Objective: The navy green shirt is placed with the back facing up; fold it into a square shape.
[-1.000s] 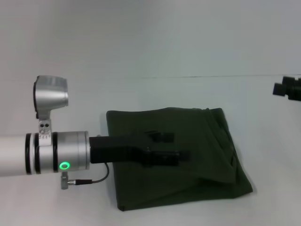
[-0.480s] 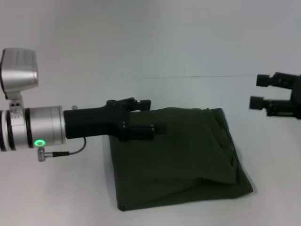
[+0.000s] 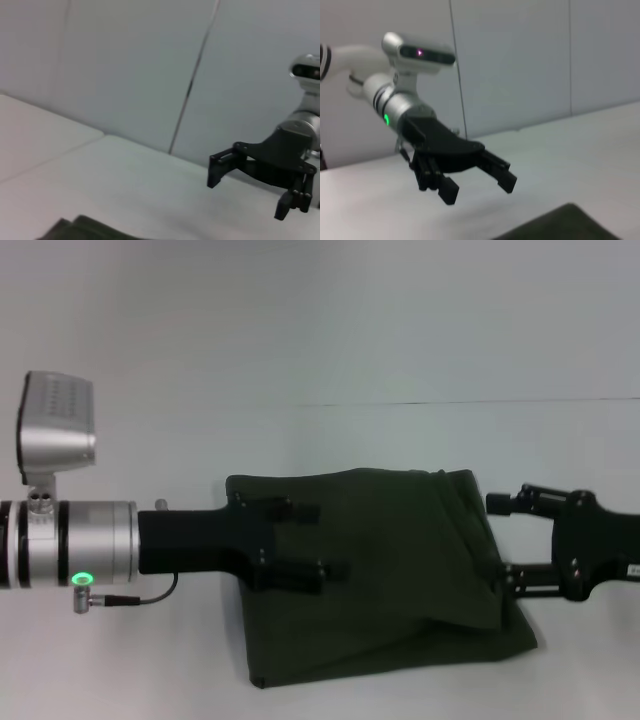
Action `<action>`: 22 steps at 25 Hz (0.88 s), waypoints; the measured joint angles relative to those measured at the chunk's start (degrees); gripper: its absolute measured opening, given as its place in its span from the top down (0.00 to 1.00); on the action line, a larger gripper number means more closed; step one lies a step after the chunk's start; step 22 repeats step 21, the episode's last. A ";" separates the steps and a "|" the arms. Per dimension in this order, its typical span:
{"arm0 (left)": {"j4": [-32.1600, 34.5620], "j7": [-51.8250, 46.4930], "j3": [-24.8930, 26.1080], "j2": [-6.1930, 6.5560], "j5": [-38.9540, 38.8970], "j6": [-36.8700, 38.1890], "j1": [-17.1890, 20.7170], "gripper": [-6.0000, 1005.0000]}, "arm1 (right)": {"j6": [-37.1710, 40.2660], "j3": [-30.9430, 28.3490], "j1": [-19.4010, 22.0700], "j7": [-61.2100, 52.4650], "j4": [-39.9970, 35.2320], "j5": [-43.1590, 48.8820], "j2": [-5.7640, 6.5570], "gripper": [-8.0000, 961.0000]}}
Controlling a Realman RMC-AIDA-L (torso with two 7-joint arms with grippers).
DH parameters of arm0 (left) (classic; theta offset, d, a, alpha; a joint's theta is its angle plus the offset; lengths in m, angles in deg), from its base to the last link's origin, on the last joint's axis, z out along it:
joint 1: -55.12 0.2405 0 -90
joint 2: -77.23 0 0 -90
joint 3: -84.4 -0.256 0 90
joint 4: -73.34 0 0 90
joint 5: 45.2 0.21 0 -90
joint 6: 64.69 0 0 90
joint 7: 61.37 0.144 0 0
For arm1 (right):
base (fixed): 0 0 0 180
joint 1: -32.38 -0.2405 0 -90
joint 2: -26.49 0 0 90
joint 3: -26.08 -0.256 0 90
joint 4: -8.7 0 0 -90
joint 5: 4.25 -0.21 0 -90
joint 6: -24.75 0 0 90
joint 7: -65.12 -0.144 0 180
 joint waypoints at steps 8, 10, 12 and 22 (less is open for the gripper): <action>-0.05 0.84 -2.65 -0.17 1.10 -0.30 -0.20 0.06 | -3.11 2.97 0.06 3.38 3.01 0.88 -0.22 0.05; 0.03 0.88 -2.69 -0.17 1.15 -0.09 -0.20 0.06 | -3.18 3.28 0.06 3.49 3.12 0.90 -0.24 0.05; 0.07 1.05 -3.07 -0.16 1.20 -0.08 -0.19 0.06 | -3.26 3.52 0.02 3.50 3.14 0.91 -0.24 0.05; 0.10 1.75 -4.11 -0.22 1.28 -0.31 -0.15 0.06 | -3.55 3.62 -0.24 3.54 3.14 0.93 -0.26 0.06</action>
